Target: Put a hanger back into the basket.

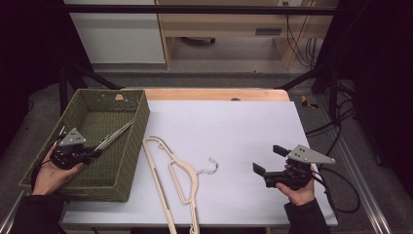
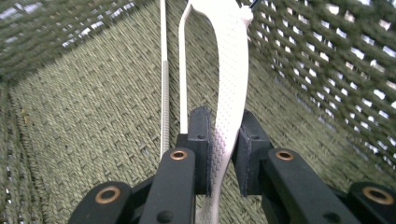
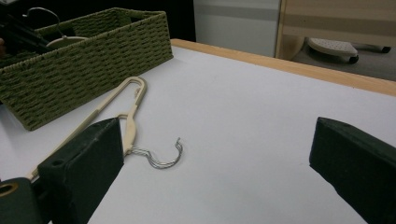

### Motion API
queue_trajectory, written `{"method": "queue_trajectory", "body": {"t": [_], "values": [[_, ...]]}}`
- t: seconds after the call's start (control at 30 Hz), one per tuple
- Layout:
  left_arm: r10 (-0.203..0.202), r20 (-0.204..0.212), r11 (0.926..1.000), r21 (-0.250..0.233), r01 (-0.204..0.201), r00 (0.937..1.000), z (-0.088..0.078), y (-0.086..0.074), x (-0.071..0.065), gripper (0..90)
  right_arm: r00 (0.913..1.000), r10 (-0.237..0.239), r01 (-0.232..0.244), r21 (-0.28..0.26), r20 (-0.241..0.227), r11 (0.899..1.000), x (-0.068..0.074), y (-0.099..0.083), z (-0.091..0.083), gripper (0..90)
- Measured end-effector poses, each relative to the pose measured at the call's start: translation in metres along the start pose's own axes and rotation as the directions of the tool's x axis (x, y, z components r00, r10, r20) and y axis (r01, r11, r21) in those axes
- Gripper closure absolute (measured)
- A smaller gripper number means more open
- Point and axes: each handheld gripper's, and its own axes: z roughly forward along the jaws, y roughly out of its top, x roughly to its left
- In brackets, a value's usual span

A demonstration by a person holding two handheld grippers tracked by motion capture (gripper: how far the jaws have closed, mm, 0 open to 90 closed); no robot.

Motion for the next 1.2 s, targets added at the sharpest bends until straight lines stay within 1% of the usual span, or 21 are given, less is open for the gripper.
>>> {"method": "queue_trajectory", "body": {"t": [0.03,0.07,0.1,0.17,0.3,0.5,0.53,0.63,0.7,0.73,0.8,0.87,0.9,0.93,0.97,1.0,1.07,1.1,1.13,1.17,1.2], "values": [[0.012,0.005,0.9998,0.018,-0.012,0.9999,0.001,0.001,-0.001,76.9,1.0,-0.009,0.009,0.004,-0.004,1.0,0.0,0.0,0.0,3.5],[0.022,0.008,0.9995,0.025,-0.022,0.9997,0.003,0.001,-0.002,76.0,0.9999,-0.008,0.008,0.004,-0.008,1.0,0.002,0.0,0.001,3.5],[0.04,0.015,0.998,0.048,-0.041,0.9991,0.005,0.001,-0.004,75.6,0.9999,-0.009,0.009,0.003,-0.008,1.0,0.003,0.001,0.002,3.5],[0.059,0.031,0.9952,0.076,-0.061,0.9978,0.007,0.002,-0.006,75.4,0.9998,-0.016,0.016,0.005,-0.012,1.0,0.003,0.001,0.002,3.5],[0.078,0.046,0.9918,0.098,-0.082,0.9959,0.012,0.002,-0.009,73.9,0.9998,-0.012,0.012,0.005,-0.018,1.0,0.005,0.001,0.003,3.5],[0.092,0.061,0.9905,0.097,-0.097,0.9939,0.012,0.003,-0.011,71.4,0.9995,-0.006,0.006,0.001,-0.03,1.0,0.008,0.002,0.005,3.6],[0.092,0.063,0.9905,0.097,-0.098,0.9938,0.011,0.003,-0.01,70.8,0.9993,-0.011,0.012,0.003,-0.036,1.0,0.008,0.002,0.005,3.6],[0.084,0.059,0.9942,0.063,-0.088,0.9947,0.008,0.003,-0.009,64.8,0.9991,-0.002,0.002,0.002,-0.043,1.0,0.01,0.002,0.006,3.5],[0.055,0.043,0.9982,0.019,-0.056,0.9975,0.004,0.004,-0.007,55.3,0.9986,0.006,-0.005,0.001,-0.052,1.0,0.012,0.002,0.008,2.7],[0.033,0.037,0.9994,-0.01,-0.033,0.9988,0.001,0.004,-0.005,50.2,0.9986,0.005,-0.005,0.003,-0.053,1.0,0.012,0.003,0.008,2.7],[-0.003,0.013,0.9981,-0.062,0.004,0.9999,-0.006,0.007,-0.002,40.9,0.9981,-0.002,0.002,0.004,-0.062,1.0,0.014,0.003,0.009,2.6],[-0.048,-0.005,0.9912,-0.123,0.047,0.9988,-0.014,0.01,0.001,31.0,0.9977,0.01,-0.01,0.001,-0.067,1.0,0.016,0.004,0.01,3.0],[-0.065,-0.011,0.987,-0.148,0.063,0.9978,-0.018,0.011,0.001,28.6,0.9965,0.017,-0.017,0.004,-0.081,1.0,0.017,0.004,0.011,4.7],[-0.096,-0.019,0.9772,-0.192,0.091,0.9952,-0.024,0.013,0.002,26.0,0.9958,0.024,-0.023,0.009,-0.089,1.0,0.017,0.005,0.011,4.7],[-0.118,-0.016,0.9669,-0.229,0.112,0.9929,-0.028,0.015,0.001,22.7,0.995,0.031,-0.03,0.017,-0.095,0.999,0.018,0.005,0.012,5.1],[-0.132,-0.01,0.9578,-0.259,0.125,0.9911,-0.034,0.017,0.0,21.0,0.9946,0.038,-0.036,0.02,-0.096,0.999,0.018,0.005,0.013,4.9],[-0.16,-0.008,0.9347,-0.323,0.149,0.987,-0.042,0.021,-0.005,16.4,0.9949,0.044,-0.042,0.018,-0.091,0.999,0.019,0.005,0.014,5.1],[-0.164,-0.006,0.9275,-0.341,0.152,0.9864,-0.046,0.023,-0.008,13.0,0.9955,0.039,-0.037,0.023,-0.086,0.999,0.021,0.005,0.015,5.0],[-0.167,-0.004,0.9219,-0.356,0.154,0.986,-0.049,0.025,-0.011,13.0,0.9955,0.039,-0.037,0.023,-0.086,0.999,0.021,0.005,0.015,5.0],[-0.167,0.001,0.9104,-0.384,0.155,0.9859,-0.054,0.028,-0.017,11.7,0.9963,0.03,-0.028,0.028,-0.081,0.999,0.021,0.006,0.015,5.0],[-0.169,0.012,0.9023,-0.4,0.159,0.9856,-0.057,0.03,-0.02,11.2,0.9967,0.03,-0.028,0.029,-0.075,0.999,0.023,0.006,0.016,5.0]]}}
